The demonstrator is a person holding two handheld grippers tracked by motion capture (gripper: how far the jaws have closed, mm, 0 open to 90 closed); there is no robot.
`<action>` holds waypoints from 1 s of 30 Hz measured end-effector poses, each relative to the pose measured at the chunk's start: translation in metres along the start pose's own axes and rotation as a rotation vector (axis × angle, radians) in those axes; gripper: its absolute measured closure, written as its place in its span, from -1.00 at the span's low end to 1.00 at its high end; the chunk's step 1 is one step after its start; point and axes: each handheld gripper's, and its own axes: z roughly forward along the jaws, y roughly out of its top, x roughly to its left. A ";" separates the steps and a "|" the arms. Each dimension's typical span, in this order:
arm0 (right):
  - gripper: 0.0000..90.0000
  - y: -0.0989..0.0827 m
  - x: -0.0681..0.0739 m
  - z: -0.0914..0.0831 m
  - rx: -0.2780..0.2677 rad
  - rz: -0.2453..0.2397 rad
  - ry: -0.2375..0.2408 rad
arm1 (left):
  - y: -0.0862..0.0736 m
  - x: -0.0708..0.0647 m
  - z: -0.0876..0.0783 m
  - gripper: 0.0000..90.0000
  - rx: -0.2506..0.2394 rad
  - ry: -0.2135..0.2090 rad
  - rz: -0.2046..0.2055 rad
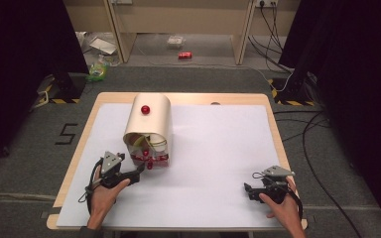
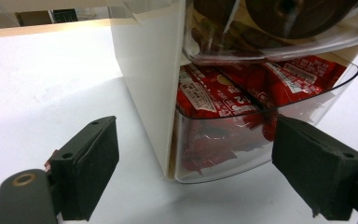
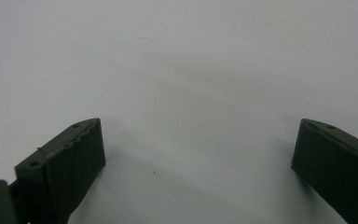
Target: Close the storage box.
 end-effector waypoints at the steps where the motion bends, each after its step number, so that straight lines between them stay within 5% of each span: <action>1: -0.94 0.000 0.000 0.000 0.000 0.000 0.000 | 0.000 0.000 0.000 -0.68 0.001 0.006 -0.001; 30: -0.94 0.000 0.000 0.000 0.000 0.000 0.000 | 0.000 0.000 0.000 -0.63 0.001 0.018 0.016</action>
